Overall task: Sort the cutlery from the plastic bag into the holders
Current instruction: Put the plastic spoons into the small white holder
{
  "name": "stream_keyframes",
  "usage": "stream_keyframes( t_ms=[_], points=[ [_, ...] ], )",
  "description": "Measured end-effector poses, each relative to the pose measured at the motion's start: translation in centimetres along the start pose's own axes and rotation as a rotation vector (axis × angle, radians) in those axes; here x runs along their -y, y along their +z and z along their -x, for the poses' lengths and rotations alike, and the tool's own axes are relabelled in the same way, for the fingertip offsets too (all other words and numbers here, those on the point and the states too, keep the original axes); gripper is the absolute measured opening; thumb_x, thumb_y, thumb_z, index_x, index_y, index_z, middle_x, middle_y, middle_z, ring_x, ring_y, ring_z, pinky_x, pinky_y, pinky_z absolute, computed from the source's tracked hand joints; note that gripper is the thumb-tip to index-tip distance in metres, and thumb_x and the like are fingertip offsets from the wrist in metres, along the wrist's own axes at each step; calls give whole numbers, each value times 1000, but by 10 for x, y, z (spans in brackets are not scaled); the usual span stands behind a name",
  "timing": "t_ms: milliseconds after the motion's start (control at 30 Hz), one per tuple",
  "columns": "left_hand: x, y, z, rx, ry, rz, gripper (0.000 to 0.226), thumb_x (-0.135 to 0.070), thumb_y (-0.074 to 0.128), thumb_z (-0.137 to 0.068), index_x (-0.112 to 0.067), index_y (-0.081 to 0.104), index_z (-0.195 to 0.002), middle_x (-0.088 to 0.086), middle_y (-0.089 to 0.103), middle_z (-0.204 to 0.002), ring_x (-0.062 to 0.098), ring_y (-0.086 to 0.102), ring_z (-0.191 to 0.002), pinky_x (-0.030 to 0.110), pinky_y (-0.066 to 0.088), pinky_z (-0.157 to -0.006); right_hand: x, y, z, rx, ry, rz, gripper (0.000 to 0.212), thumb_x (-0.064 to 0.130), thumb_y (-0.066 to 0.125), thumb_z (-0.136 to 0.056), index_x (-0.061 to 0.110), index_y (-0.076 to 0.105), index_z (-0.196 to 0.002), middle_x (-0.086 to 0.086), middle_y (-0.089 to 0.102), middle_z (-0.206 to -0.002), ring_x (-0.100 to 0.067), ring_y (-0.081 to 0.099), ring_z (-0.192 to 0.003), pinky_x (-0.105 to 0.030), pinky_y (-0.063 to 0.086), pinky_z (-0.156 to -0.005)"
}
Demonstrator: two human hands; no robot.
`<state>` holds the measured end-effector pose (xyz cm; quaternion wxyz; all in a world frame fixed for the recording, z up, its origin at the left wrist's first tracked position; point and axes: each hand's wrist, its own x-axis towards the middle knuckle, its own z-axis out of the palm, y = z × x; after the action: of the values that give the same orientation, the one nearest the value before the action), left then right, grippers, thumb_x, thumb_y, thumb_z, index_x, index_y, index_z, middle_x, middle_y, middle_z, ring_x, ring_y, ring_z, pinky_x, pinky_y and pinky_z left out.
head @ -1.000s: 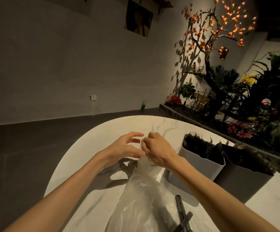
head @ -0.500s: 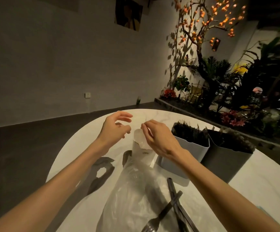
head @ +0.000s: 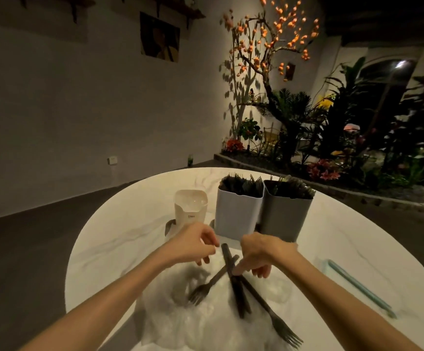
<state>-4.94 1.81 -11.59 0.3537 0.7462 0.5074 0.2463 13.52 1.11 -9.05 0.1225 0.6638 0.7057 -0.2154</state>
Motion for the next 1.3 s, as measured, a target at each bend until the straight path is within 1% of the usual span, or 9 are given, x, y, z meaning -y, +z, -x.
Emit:
stream_keyframes(
  t_ms=[233,367,500,600,700,867,967,1100,1300],
  points=[
    [4,36,13,179,-153,-274,42,-25,79,-85,-12,64,-122,3,68,-116,13,67,-93,25,60,-83,-25,46,13,-158,-10,24,36,31,68,-92,5,65,-117,-13,68,-111,-21,62,-88,-33,55,-80],
    [2,33,13,200,-196,-148,23,-14,80,-80,-10,75,-102,3,72,-94,13,70,-81,21,58,-68,-37,39,10,-297,-23,-244,23,26,62,-97,6,64,-108,-12,70,-106,-23,69,-94,-34,58,-84],
    [-1,29,11,108,-218,43,5,-10,75,-86,-6,77,-86,5,67,-72,11,59,-60,21,50,-54,-31,25,6,-343,-40,-622,20,20,45,-106,5,57,-113,-9,66,-90,-16,66,-70,-25,58,-60],
    [1,31,9,82,-218,166,21,-13,74,-89,-9,72,-69,3,59,-59,13,55,-54,23,43,-51,-21,32,-7,-328,-18,-670,29,34,48,-103,8,60,-110,-4,57,-79,-15,53,-65,-23,49,-54],
    [1,35,11,91,-159,168,19,-16,72,-91,-7,75,-75,2,59,-60,10,55,-53,20,45,-52,-11,46,-15,-262,-64,-776,42,54,57,-95,13,63,-86,1,54,-67,-10,48,-57,-19,36,-47],
    [-5,34,3,142,-117,238,28,-21,53,-102,-6,75,-96,6,72,-80,18,68,-68,26,52,-56,-7,39,-22,-319,-115,-807,32,32,44,-104,10,55,-83,-4,51,-68,-13,45,-55,-21,33,-46],
    [1,32,-9,55,73,-201,20,-15,63,-88,-23,74,-102,-3,69,-106,12,64,-85,28,57,-69,-21,28,-21,-329,-76,-852,30,31,40,-106,10,51,-88,-2,48,-66,-14,47,-55,-25,44,-52],
    [4,47,-19,168,415,-730,25,-33,71,-85,-33,69,-110,-10,57,-117,11,47,-111,32,44,-96,-41,18,-5,-182,-50,-1089,19,19,42,-106,5,49,-95,-4,41,-63,-12,46,-48,-23,48,-45],
    [-8,53,-36,264,515,-1026,17,-28,69,-85,-28,65,-101,-4,58,-111,18,47,-105,32,35,-89,-66,17,6,-127,-14,-1020,29,24,44,-107,3,63,-98,-2,42,-65,-7,33,-47,-19,28,-43]
  ],
)
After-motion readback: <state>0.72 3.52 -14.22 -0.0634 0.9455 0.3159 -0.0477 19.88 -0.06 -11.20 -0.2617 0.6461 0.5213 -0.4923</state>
